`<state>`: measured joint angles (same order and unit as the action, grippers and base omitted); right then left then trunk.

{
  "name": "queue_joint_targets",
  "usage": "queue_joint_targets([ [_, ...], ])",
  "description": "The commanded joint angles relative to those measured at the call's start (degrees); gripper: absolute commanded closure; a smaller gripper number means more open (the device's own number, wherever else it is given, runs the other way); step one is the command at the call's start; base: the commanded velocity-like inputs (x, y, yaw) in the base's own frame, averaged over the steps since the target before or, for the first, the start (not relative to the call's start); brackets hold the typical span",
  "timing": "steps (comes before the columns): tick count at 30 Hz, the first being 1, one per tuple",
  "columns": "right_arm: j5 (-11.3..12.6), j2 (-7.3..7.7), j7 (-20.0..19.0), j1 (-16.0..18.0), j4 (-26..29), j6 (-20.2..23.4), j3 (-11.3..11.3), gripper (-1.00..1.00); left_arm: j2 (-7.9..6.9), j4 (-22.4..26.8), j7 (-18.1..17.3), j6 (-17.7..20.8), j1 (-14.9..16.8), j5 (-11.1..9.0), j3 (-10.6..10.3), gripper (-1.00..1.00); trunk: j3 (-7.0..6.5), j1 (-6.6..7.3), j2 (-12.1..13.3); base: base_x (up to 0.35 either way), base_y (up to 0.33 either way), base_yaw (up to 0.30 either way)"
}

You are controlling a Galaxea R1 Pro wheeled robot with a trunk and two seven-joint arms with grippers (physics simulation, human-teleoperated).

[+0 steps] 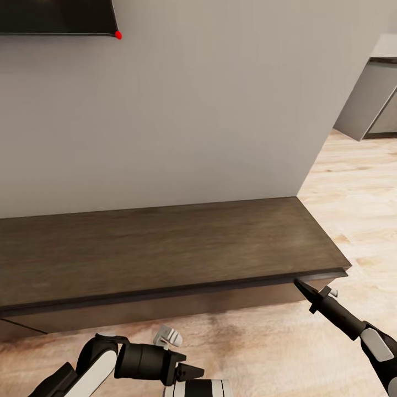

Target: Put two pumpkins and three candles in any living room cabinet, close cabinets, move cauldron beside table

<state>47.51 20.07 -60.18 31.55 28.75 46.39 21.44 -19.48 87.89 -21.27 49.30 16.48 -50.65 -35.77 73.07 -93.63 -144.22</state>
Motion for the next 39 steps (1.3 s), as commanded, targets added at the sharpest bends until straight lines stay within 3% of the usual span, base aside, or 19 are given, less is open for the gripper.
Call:
queue_joint_targets([
  [1, 1.7, -0.01, -1.9, 0.1, 0.1, 1.7, 0.2, 1.00, -0.03, 0.0, -0.2, 0.0, 0.0, 0.0, -0.1, -1.00, 0.03, 0.02, 0.0, 0.000, 0.000, 0.000],
  [16, 1.7, 0.06, -1.9, 0.1, 0.1, 1.7, 0.2, 1.00, -0.03, 0.0, -0.2, -0.4, 0.0, 0.0, -0.2, -1.00, 0.03, 0.02, 0.0, -0.012, 0.000, 0.000],
  [30, 1.7, 0.06, -1.9, 0.1, 0.1, 1.7, 0.2, 1.00, -0.03, 0.0, -0.2, -0.4, 0.0, 0.0, -0.5, -1.00, 0.03, 0.02, 0.0, -0.205, 0.000, 0.000],
  [39, 1.7, 0.13, -1.9, 0.1, 0.1, 1.7, 0.3, 1.00, -0.31, 0.1, -0.4, -1.8, 0.0, 0.0, -0.4, -1.00, 0.03, 0.02, 0.0, -0.039, 0.000, 0.000],
])
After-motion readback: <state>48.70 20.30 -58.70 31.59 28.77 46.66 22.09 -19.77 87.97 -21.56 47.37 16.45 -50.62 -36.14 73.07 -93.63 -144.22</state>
